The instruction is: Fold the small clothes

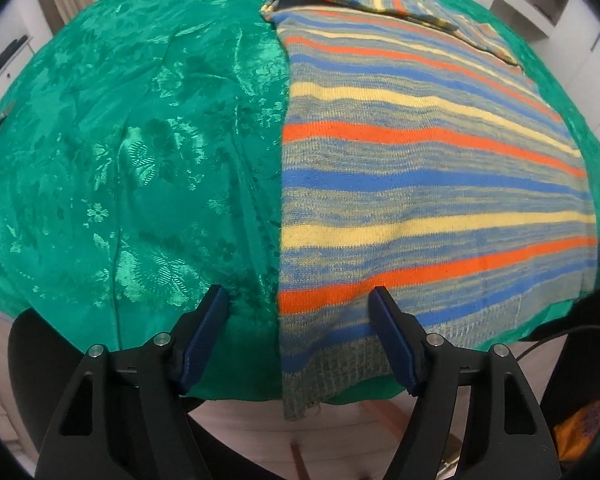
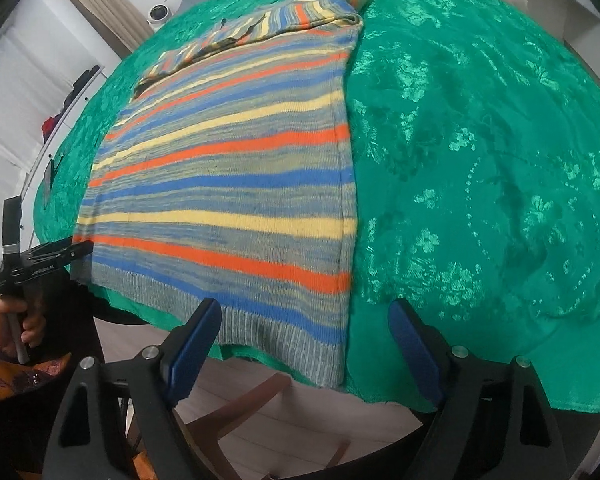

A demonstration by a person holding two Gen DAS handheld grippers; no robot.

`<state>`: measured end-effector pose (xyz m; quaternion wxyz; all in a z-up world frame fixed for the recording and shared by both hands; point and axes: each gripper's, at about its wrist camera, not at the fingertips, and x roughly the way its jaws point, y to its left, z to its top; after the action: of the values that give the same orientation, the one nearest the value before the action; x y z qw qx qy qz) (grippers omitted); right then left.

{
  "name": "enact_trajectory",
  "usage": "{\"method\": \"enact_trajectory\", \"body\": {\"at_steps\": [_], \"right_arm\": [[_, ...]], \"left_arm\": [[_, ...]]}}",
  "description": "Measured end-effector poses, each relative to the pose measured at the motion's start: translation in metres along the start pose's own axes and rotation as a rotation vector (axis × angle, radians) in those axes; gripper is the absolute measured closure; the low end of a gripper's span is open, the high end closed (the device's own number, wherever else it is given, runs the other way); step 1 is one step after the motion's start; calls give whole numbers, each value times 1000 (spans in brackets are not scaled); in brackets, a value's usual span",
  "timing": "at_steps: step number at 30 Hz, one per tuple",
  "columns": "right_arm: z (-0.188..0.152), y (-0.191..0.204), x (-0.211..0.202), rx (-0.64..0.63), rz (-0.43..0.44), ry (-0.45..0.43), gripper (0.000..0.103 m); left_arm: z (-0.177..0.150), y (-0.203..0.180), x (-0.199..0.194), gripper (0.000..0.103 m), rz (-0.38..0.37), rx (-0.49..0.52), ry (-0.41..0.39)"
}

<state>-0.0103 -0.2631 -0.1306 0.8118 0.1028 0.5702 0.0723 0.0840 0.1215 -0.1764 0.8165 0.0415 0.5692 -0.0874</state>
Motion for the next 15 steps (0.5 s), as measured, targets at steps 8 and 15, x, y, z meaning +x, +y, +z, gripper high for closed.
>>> {"method": "enact_trajectory", "body": {"at_steps": [8,15], "right_arm": [[2,2,-3,-19,-33,0,18],[2,5,-1,-33,-43,11,18]], "left_arm": [[0,-10,-1,27,36,34,-9],[1,-18,-3,27,53,46,-16]]}}
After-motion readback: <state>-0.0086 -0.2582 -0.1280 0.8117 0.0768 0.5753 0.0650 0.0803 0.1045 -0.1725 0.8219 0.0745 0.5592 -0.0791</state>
